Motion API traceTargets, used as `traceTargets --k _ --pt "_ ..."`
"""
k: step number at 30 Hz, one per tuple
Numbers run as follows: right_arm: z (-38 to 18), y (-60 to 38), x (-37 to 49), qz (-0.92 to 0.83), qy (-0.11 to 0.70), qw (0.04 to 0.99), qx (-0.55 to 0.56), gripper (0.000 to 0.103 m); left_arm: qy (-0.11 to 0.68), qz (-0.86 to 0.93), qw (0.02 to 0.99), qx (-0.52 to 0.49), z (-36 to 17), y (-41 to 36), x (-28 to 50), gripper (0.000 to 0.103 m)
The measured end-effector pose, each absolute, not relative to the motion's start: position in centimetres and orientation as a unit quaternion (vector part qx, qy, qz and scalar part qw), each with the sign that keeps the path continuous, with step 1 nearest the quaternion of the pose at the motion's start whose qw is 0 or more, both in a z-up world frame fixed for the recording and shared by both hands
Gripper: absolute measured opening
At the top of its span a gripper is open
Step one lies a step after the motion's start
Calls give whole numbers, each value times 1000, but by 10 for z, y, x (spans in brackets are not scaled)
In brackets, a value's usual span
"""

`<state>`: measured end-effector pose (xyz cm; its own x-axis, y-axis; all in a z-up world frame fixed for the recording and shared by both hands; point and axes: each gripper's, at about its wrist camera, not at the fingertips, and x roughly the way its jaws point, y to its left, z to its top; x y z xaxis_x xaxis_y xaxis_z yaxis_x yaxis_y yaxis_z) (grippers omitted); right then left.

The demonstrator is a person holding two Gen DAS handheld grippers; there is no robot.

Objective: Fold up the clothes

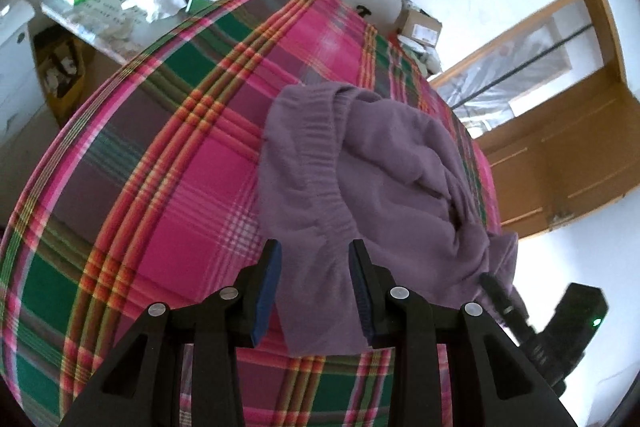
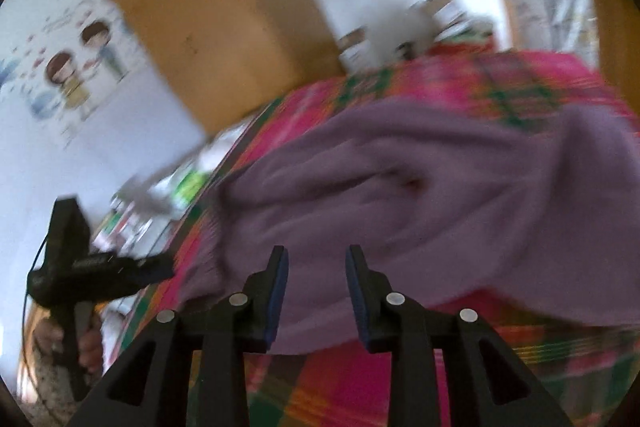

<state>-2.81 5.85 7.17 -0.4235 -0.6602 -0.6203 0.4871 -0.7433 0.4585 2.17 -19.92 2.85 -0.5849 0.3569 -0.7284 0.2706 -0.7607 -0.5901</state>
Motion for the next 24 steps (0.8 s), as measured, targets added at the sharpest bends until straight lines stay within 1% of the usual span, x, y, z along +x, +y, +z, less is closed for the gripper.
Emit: traceTargets --k 2,4,7,13,17,18,19,20,21,22,24 --pt "64 34 -28 -814 -104 376 430 34 -354 818 23 -453 26 -205 22 35" --pt "58 10 -27 -792 -106 410 440 42 -356 817 16 -454 23 -212 23 35" --pt "50 -24 -25 -770 -96 445 448 45 -367 810 11 -457 18 -221 22 35" --pt "23 -61 -36 -752 -75 436 488 48 -375 804 12 -460 14 -234 12 35" --pt "23 -74 -36 -752 -62 441 486 49 -377 800 17 -466 12 -237 2 35" --pt "23 -78 -35 -749 -61 444 488 48 -378 799 19 -467 11 -238 0 35" --pt "22 -81 -34 -747 -62 446 489 45 -378 799 21 -467 12 -237 -2 35" --pt "22 -84 -32 -745 -61 449 490 40 -376 800 23 -467 13 -237 -3 35" --pt "22 -86 -29 -745 -56 450 489 32 -375 801 25 -467 14 -236 -5 35" --pt "23 -87 -26 -750 -47 446 486 29 -371 802 27 -468 16 -236 -5 35" --pt "27 -87 -19 -759 -32 446 473 27 -368 803 30 -469 19 -236 -5 35"
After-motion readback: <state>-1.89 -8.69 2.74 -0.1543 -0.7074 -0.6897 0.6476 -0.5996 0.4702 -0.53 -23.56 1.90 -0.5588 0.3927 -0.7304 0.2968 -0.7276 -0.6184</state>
